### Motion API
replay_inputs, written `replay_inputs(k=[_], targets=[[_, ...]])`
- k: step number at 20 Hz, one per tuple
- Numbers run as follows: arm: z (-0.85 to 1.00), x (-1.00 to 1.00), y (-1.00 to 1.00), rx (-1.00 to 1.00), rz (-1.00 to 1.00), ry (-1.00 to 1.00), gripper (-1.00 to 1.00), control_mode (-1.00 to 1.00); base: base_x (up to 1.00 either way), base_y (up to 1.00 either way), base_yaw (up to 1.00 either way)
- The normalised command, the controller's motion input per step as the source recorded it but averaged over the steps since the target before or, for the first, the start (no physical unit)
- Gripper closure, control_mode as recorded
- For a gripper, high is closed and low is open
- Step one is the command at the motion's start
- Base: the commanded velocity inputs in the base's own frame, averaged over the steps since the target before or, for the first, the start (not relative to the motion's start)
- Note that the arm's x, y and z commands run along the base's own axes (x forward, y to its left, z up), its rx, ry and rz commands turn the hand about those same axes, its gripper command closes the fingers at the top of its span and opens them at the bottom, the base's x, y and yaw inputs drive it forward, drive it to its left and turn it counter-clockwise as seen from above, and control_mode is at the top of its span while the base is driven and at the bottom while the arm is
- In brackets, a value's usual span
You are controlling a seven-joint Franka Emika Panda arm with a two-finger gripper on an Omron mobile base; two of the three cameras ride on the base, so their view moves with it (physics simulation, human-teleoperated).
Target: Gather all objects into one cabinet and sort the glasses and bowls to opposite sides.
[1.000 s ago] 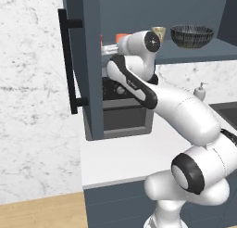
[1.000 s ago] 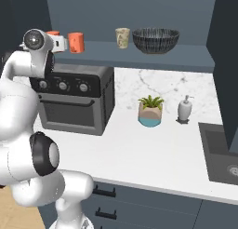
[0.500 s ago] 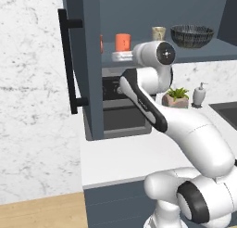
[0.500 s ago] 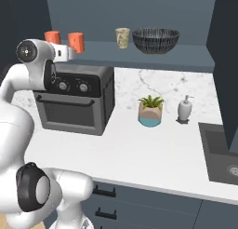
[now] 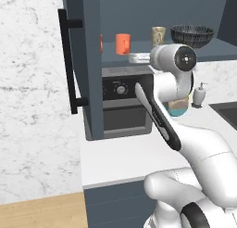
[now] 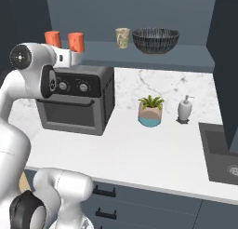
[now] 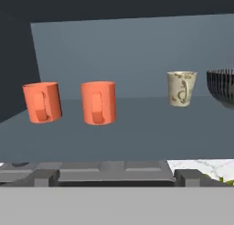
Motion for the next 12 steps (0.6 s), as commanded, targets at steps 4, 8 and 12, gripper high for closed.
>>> replay_inputs(k=[4,8,12], targets=[[0.27,-0.64,-0.53,0.00,-0.05,0.01,-1.00,-1.00,0.00,0.00,0.00],[0.20,-0.77,-0.42,0.00,-0.06,0.04,-1.00,-1.00,0.00,0.00,0.00],[0.20,-0.81,-0.37,0.00,-0.05,0.06,-1.00,-1.00,0.00,0.00,0.00]])
